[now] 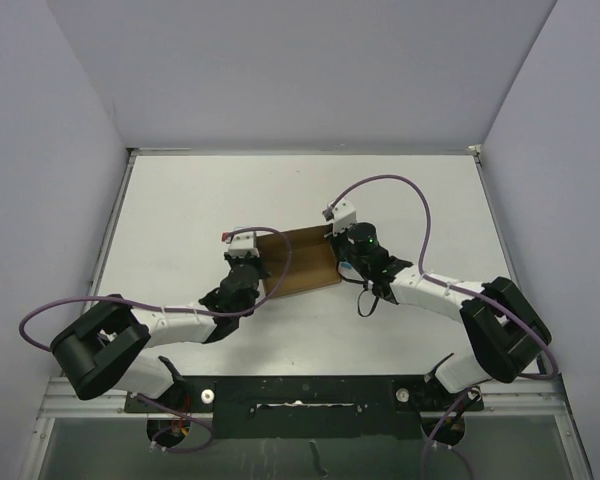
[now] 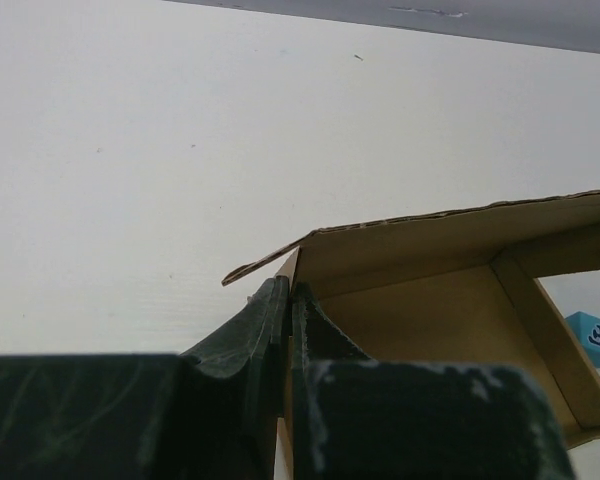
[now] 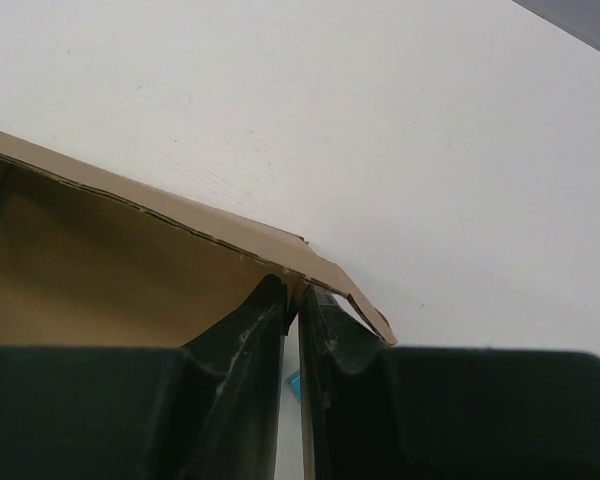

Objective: Fold the paper box

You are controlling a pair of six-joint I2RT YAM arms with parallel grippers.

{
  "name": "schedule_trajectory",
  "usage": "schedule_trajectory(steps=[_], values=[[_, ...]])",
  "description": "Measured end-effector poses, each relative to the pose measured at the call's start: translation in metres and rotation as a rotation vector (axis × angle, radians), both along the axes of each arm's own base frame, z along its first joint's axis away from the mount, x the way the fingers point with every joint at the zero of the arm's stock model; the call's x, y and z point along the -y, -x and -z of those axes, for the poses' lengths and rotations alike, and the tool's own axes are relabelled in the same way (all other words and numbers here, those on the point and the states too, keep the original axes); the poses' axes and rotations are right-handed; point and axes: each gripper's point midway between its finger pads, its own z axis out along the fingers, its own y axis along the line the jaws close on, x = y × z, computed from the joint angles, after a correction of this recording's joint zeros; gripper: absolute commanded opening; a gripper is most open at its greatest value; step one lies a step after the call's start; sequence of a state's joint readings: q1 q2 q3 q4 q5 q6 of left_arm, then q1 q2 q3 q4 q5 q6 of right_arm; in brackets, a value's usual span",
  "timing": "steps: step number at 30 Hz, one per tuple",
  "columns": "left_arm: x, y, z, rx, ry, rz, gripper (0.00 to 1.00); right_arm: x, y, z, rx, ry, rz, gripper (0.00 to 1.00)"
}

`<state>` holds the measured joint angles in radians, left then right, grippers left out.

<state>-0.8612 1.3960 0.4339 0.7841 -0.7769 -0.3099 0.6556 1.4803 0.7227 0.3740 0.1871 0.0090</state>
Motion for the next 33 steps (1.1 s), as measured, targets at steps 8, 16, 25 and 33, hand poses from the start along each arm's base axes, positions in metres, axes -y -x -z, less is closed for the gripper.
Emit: schedule_trajectory(steps=[8,16,25,33], values=[[0.002,0.004,0.001,-0.004,0.016,-0.012,0.00,0.002,0.006,0.003,-0.020,0.007,-0.007,0.11],[0.005,0.011,0.006,-0.017,0.003,-0.010,0.00,0.006,0.015,0.009,-0.044,0.019,-0.020,0.11],[0.007,0.019,0.012,-0.025,-0.010,-0.005,0.00,0.008,0.022,0.015,-0.071,0.033,-0.031,0.12],[0.007,0.028,0.020,-0.034,-0.029,0.004,0.00,0.009,0.028,0.019,-0.098,0.041,-0.051,0.13]])
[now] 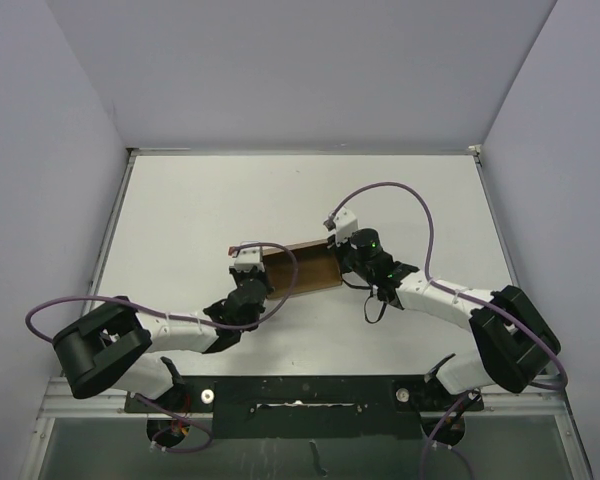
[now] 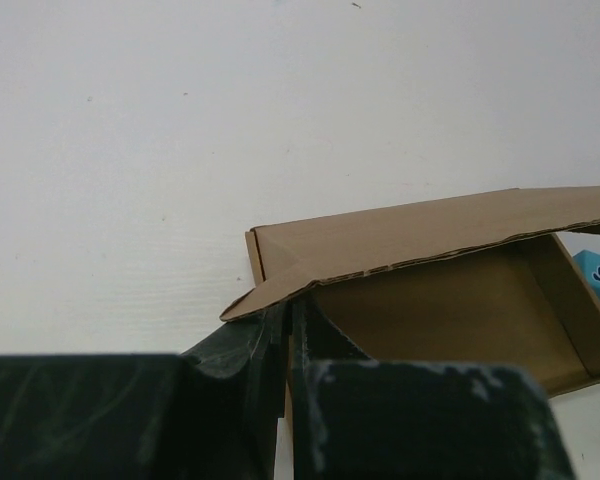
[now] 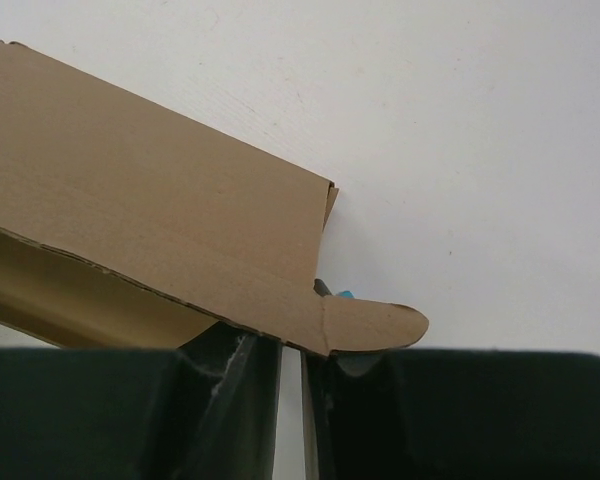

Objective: Fold the paper box

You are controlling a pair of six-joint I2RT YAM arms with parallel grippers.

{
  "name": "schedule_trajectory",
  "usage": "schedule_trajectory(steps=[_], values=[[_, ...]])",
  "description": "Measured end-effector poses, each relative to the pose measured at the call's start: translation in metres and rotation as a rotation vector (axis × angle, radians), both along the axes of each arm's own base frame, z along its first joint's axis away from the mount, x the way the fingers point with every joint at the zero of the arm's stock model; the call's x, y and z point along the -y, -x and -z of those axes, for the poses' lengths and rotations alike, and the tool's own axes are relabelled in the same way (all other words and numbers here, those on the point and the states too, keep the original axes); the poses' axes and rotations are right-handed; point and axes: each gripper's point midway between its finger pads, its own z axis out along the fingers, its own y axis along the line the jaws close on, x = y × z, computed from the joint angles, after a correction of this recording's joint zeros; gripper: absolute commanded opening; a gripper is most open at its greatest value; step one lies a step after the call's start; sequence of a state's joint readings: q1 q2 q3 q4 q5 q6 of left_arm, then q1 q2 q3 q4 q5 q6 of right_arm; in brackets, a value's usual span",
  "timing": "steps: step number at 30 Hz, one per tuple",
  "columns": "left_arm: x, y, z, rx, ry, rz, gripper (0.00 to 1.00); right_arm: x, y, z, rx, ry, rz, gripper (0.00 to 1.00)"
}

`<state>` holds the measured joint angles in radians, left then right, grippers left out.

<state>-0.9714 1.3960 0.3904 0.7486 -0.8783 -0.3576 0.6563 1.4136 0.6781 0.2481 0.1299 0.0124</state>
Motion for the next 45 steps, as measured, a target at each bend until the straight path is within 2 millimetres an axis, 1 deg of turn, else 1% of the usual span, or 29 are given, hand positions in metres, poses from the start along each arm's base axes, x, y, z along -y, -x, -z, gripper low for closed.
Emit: schedule_trajectory(steps=[5,10,14,16,18,21,26,29,33,37,41,43,45], values=[[0.000,0.003,0.003,-0.004,-0.005,0.006,0.00,-0.001,0.005,0.005,-0.025,0.008,-0.017,0.18],[0.001,0.003,0.004,-0.004,-0.005,0.004,0.00,-0.001,0.013,0.013,-0.066,0.022,-0.047,0.29],[0.001,0.003,0.005,-0.007,-0.005,0.007,0.00,0.002,0.020,0.014,-0.093,0.028,-0.070,0.44],[0.002,0.004,0.005,-0.007,-0.004,0.007,0.00,0.005,0.023,0.012,-0.101,0.035,-0.085,0.54],[0.002,0.004,0.005,-0.007,-0.003,0.007,0.00,0.009,0.025,0.009,-0.105,0.039,-0.097,0.60],[0.002,0.004,0.005,-0.008,0.001,0.008,0.00,0.017,0.027,0.005,-0.112,0.046,-0.117,0.62],[0.003,0.005,0.006,-0.013,0.007,0.007,0.00,0.024,0.033,0.000,-0.128,0.073,-0.201,0.76],[0.003,0.005,0.006,-0.013,0.009,0.007,0.00,0.030,0.043,0.002,-0.154,0.109,-0.295,0.81],[0.003,0.005,0.006,-0.014,0.009,0.006,0.00,0.039,0.064,0.000,-0.169,0.151,-0.438,0.81],[0.002,0.005,0.007,-0.016,0.006,0.006,0.00,0.047,0.083,-0.013,-0.156,0.164,-0.561,0.81],[0.002,0.005,0.008,-0.018,0.002,0.006,0.00,0.053,0.091,-0.038,-0.113,0.160,-0.651,0.76],[0.002,0.005,0.008,-0.019,0.001,0.006,0.00,0.053,0.094,-0.054,-0.086,0.154,-0.693,0.76],[0.002,0.005,0.008,-0.020,0.000,0.006,0.00,0.049,0.096,-0.076,-0.049,0.135,-0.737,0.75]])
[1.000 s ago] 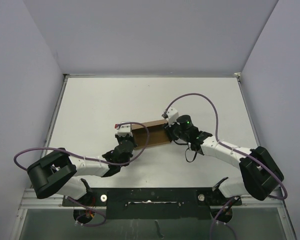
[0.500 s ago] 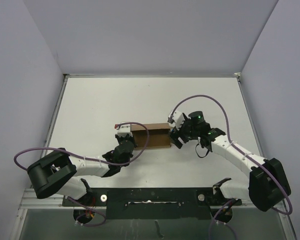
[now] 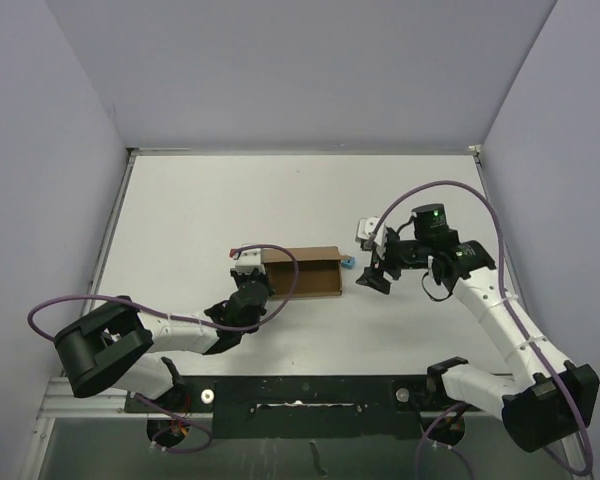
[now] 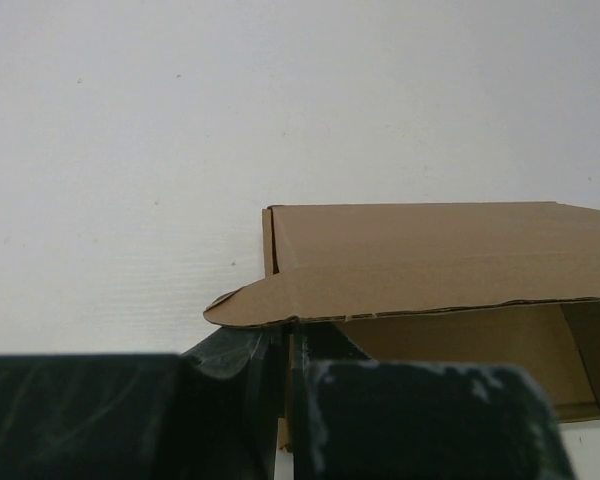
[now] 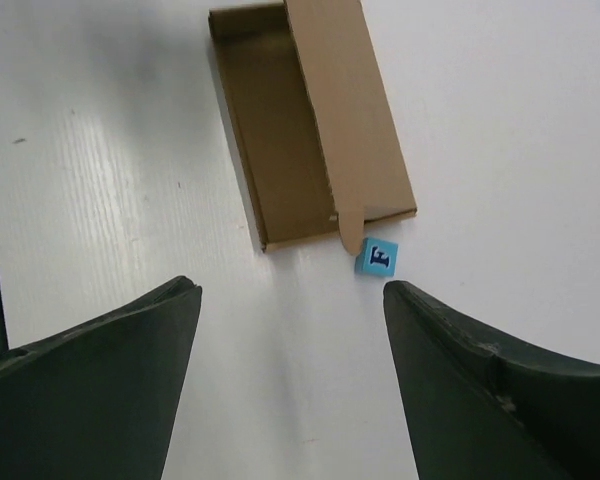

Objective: Fold the paper box

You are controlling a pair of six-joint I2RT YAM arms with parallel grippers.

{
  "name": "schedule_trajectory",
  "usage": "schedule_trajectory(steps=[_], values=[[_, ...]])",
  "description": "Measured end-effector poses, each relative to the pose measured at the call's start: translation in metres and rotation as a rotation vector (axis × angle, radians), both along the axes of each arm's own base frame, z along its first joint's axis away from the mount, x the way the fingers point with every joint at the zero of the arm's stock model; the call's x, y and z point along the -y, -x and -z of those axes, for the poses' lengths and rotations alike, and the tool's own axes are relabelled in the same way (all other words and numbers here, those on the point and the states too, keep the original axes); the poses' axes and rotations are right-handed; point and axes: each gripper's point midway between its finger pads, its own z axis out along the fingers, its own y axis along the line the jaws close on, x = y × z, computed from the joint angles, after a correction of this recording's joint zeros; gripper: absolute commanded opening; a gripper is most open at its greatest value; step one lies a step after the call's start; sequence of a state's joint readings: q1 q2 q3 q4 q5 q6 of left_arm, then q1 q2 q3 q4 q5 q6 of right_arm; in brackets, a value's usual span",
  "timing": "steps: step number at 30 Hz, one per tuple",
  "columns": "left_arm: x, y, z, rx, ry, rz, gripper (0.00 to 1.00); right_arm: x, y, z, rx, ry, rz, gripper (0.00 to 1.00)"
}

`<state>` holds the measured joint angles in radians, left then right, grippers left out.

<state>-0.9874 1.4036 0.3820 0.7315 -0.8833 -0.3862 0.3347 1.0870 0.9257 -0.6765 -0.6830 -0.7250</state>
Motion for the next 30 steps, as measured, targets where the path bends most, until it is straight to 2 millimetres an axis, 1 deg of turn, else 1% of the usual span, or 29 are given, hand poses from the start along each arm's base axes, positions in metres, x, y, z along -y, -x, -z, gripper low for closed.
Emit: schedule_trajectory(steps=[3,5,7,8,10,12,14,17,23,30], values=[[0.000,0.000,0.000,-0.001,-0.002,0.000,0.00,-0.014,0.002,-0.036,0.035,-0.079,-0.065,0.69],[0.000,0.000,0.000,-0.001,-0.002,0.000,0.00,-0.024,0.001,-0.053,0.043,-0.121,-0.099,0.64],[0.000,0.000,0.000,-0.001,-0.002,0.000,0.00,-0.039,0.001,-0.061,0.030,-0.146,-0.146,0.60],[0.000,0.000,0.000,-0.001,-0.002,0.000,0.00,-0.049,0.000,-0.061,0.013,-0.153,-0.174,0.59],[0.000,0.000,0.000,-0.001,-0.002,0.000,0.00,-0.062,-0.004,-0.054,-0.026,-0.151,-0.208,0.58],[0.000,0.000,0.000,-0.001,-0.002,0.000,0.00,-0.073,-0.010,-0.040,-0.080,-0.133,-0.229,0.58],[0.000,0.000,0.000,-0.001,-0.002,0.001,0.00,-0.079,-0.016,-0.024,-0.123,-0.107,-0.236,0.59],[0.000,0.000,0.000,-0.001,-0.002,0.001,0.00,-0.081,-0.019,-0.006,-0.149,-0.057,-0.235,0.59],[0.000,0.000,0.000,-0.002,-0.002,0.001,0.00,-0.089,-0.019,0.001,-0.083,0.014,-0.253,0.54],[0.000,0.000,0.000,-0.002,-0.002,0.002,0.00,-0.085,-0.036,0.011,-0.013,0.082,-0.215,0.37]])
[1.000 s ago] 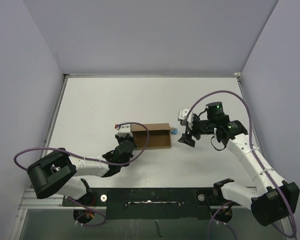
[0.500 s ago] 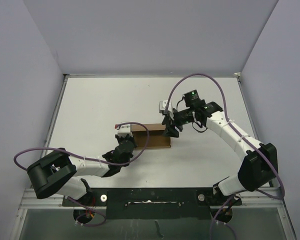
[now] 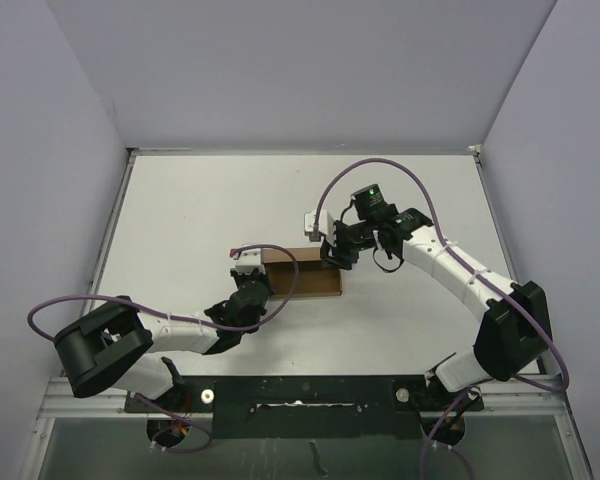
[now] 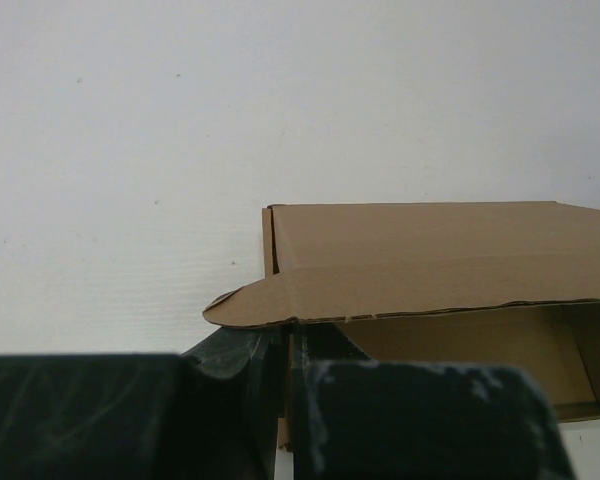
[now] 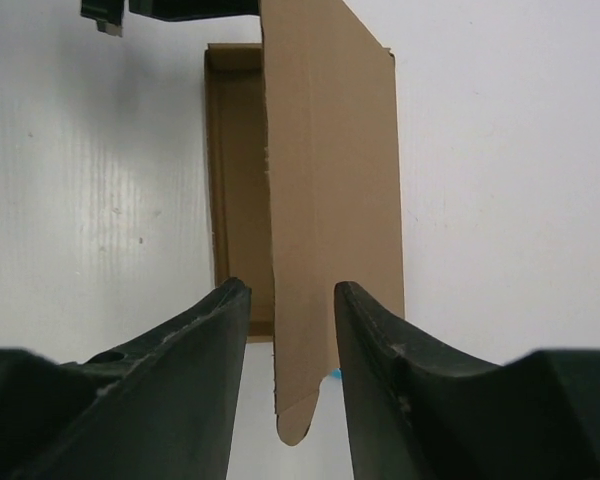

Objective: Fold the paper box

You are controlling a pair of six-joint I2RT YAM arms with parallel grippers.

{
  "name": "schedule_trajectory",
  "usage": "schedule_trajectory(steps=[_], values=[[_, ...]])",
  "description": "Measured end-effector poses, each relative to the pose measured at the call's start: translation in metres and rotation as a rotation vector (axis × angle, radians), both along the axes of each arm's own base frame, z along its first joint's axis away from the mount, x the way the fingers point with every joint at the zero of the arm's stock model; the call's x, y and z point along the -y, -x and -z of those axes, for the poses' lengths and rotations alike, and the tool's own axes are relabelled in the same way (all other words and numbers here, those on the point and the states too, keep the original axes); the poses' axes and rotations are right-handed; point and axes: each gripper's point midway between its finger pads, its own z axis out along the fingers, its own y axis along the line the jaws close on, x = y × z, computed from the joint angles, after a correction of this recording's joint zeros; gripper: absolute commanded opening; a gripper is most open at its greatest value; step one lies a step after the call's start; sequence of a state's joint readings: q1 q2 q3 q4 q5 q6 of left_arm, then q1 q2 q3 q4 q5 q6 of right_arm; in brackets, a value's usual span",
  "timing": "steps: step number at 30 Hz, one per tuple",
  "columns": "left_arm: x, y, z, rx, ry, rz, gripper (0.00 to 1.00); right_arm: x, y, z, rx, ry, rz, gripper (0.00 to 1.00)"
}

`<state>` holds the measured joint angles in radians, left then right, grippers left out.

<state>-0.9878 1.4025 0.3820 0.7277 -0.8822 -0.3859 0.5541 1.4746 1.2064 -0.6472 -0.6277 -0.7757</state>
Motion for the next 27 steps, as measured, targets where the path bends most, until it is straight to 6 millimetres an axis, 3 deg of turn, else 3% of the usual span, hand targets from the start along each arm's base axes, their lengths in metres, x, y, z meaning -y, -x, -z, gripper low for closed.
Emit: schedule_trajectory(steps=[8,13,16,22,27], values=[[0.001,0.000,0.000,-0.001,0.001,0.003,0.00,0.002,-0.006,0.014,0.036,0.047,0.012,0.12],[0.000,0.001,0.002,-0.007,-0.007,0.004,0.00,0.002,-0.004,0.022,0.057,0.058,0.000,0.01],[0.000,0.001,0.004,-0.014,-0.015,0.011,0.00,0.003,-0.003,0.024,0.086,0.061,-0.008,0.00],[0.002,0.008,0.003,-0.041,-0.013,0.053,0.25,0.006,-0.002,0.025,0.125,0.064,-0.014,0.00],[0.003,0.027,-0.020,-0.045,0.063,0.139,0.48,0.009,-0.001,0.031,0.131,0.076,-0.015,0.00]])
